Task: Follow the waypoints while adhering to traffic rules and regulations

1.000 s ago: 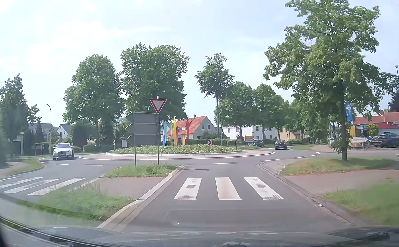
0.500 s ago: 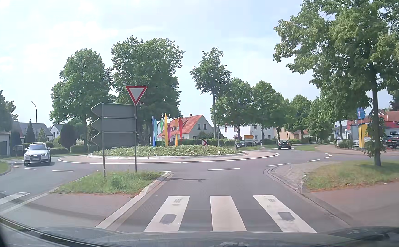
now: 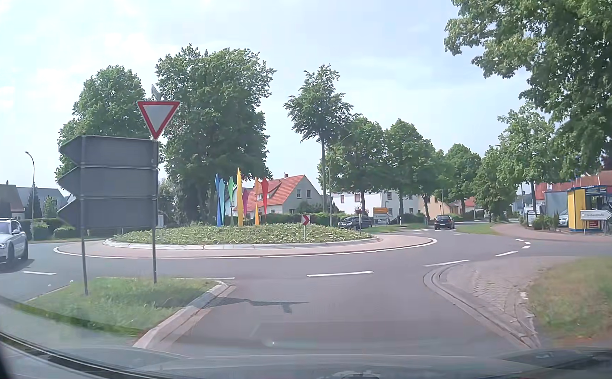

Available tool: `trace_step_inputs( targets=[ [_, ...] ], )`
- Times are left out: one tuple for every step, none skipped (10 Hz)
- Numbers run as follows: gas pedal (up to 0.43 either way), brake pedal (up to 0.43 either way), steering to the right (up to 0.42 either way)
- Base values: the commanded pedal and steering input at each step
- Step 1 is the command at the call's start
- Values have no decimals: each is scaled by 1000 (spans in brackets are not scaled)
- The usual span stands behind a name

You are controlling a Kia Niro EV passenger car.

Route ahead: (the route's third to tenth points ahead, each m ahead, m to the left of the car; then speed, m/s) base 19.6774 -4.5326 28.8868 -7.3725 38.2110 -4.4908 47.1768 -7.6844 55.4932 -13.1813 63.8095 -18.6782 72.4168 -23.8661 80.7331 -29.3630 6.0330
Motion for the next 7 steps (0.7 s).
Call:
trace_step_inputs(
  targets=[
    [20,0,16],
    [118,0,19],
    [118,0,22],
    [130,0,24],
    [150,0,27],
    [150,0,35],
    [157,0,53]
  ],
)
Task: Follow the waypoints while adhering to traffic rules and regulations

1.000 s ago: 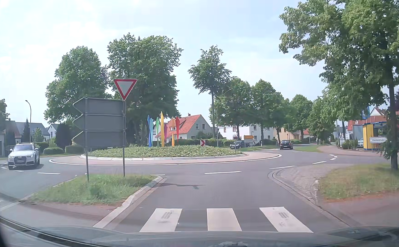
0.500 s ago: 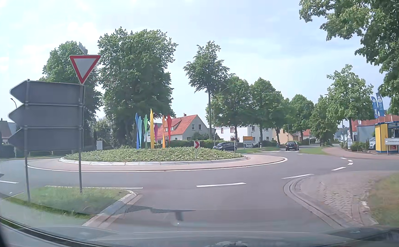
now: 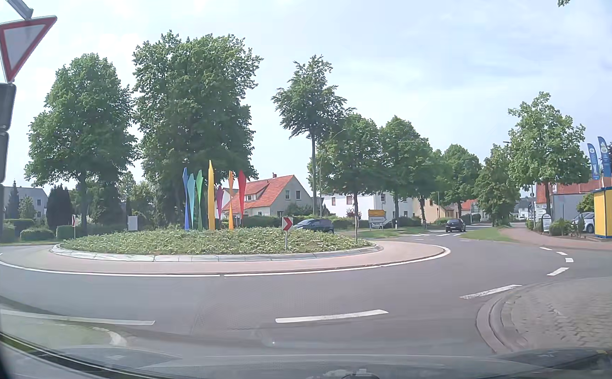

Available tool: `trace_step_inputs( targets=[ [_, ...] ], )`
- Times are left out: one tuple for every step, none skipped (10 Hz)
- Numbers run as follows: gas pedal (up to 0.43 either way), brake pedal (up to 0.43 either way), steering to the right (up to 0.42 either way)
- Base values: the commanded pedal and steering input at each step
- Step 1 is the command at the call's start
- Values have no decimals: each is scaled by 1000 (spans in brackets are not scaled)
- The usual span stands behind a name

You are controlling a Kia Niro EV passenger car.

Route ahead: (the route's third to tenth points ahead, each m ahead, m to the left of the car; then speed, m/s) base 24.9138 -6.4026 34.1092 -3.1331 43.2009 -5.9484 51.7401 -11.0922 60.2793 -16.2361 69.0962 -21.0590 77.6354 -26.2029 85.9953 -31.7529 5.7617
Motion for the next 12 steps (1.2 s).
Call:
trace_step_inputs(
  targets=[
    [157,0,74],
    [157,0,109],
    [157,0,133],
    [157,0,162],
    [157,0,185],
    [157,0,216],
    [150,0,250],
    [130,0,277],
    [118,0,288],
    [118,0,293],
    [118,0,292],
    [118,0,291]
  ],
)
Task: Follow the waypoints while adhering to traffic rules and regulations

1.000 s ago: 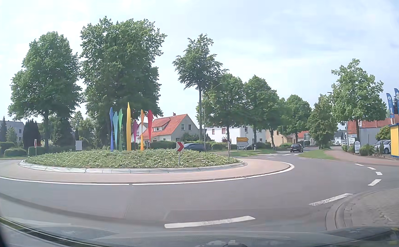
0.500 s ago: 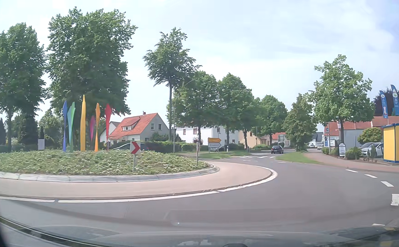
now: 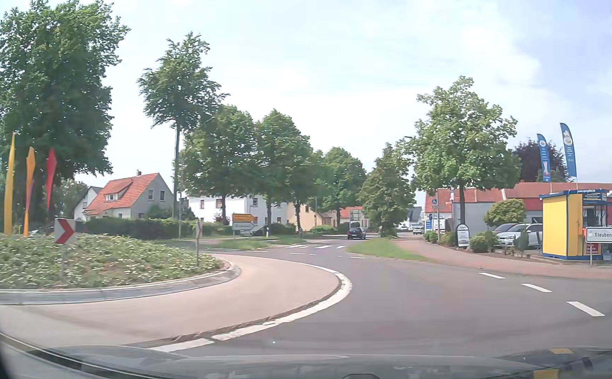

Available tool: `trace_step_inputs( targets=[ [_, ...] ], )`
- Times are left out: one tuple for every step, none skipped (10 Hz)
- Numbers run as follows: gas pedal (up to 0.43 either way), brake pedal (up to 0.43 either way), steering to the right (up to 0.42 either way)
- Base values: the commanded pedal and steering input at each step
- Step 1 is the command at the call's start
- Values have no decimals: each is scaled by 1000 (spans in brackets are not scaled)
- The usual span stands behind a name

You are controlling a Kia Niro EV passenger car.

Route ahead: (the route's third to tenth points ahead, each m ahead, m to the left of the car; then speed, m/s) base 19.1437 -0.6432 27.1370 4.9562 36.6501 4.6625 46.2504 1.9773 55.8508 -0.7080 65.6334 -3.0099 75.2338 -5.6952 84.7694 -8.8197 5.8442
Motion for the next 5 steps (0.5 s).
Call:
trace_step_inputs(
  targets=[
    [118,0,286],
    [118,0,267],
    [118,0,236],
    [118,0,190],
    [118,0,146]
  ],
)
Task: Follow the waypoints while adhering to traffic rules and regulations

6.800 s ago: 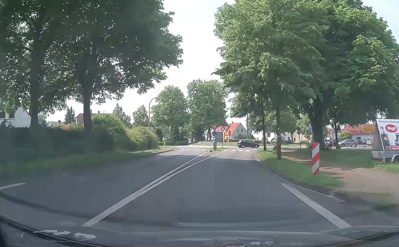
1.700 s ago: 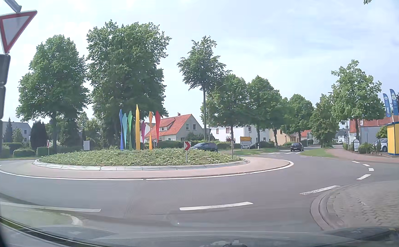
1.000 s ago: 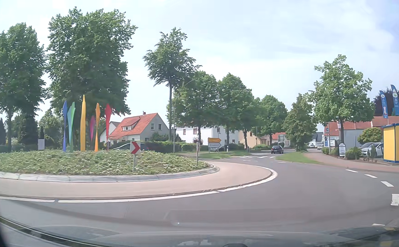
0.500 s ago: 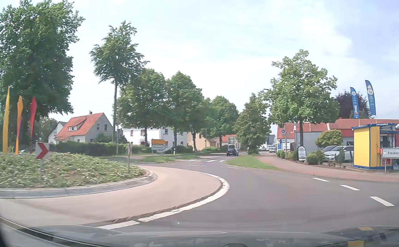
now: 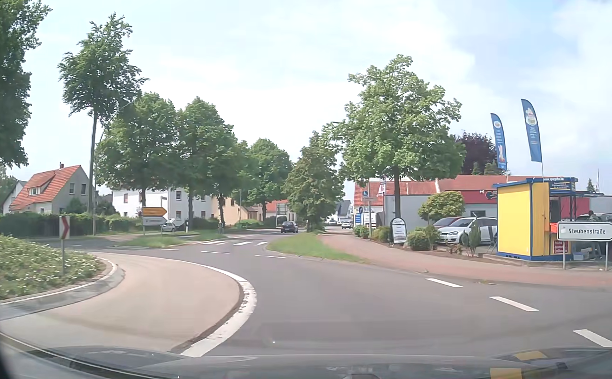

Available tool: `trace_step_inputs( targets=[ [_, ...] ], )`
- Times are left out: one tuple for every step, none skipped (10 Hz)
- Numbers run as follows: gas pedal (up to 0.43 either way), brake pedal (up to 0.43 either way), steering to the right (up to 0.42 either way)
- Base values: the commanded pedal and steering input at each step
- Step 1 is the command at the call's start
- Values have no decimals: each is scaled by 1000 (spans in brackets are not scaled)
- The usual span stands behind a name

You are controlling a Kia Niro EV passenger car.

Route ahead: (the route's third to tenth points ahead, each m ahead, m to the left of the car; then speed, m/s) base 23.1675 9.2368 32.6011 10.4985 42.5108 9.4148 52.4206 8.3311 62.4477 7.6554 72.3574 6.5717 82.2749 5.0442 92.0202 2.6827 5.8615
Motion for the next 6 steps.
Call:
trace_step_inputs(
  targets=[
    [118,0,102],
    [118,0,38],
    [130,0,-21],
    [130,0,-76],
    [130,0,-111],
    [138,0,-149]
  ],
)
